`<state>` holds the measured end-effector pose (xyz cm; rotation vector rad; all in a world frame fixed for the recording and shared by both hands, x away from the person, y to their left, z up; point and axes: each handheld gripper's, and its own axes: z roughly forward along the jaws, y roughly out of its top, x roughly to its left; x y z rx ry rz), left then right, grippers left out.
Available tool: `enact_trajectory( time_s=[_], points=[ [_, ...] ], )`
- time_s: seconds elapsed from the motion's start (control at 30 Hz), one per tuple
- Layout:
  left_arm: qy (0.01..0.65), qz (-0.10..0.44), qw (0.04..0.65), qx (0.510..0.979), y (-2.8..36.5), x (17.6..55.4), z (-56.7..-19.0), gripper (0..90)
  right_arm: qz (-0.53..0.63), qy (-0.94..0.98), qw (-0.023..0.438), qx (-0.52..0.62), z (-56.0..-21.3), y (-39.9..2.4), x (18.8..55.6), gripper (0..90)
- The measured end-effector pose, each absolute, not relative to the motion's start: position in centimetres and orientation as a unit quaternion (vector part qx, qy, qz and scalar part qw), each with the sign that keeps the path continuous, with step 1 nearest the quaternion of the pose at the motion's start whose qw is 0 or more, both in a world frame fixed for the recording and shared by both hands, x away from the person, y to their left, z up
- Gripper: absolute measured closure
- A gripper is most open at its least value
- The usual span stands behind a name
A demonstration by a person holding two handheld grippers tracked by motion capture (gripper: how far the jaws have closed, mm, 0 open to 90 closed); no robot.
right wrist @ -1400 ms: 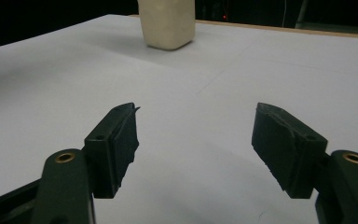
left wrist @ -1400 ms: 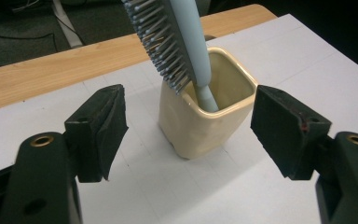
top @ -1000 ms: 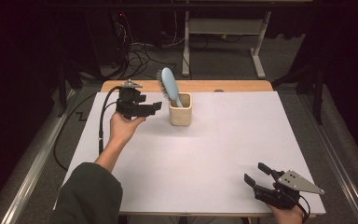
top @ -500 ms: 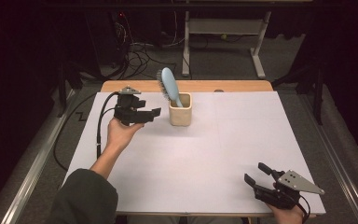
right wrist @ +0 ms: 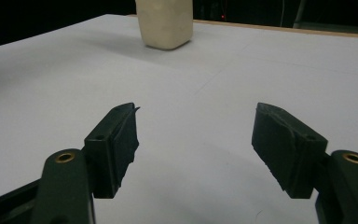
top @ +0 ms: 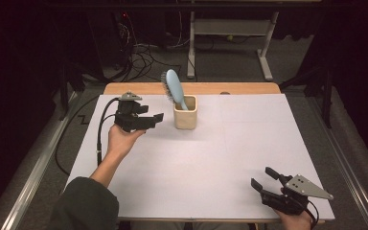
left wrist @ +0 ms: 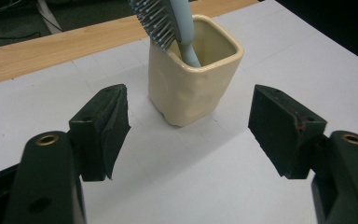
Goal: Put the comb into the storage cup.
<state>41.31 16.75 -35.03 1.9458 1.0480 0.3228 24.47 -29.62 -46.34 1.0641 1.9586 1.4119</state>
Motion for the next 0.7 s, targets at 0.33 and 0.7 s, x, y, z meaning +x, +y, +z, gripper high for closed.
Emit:
enact_trajectory(
  time_s=[0.33,0.7],
  points=[
    [0.420,0.128,0.441,0.783,17.1,40.6,-35.2,30.1,0.518,0.718,0.249,0.391,-46.3,-29.6,24.5,31.8],
    [0.420,0.128,0.444,0.781,17.5,39.9,-35.2,30.1,0.519,0.719,0.250,0.390,-46.3,-29.6,24.5,31.9]
  ],
)
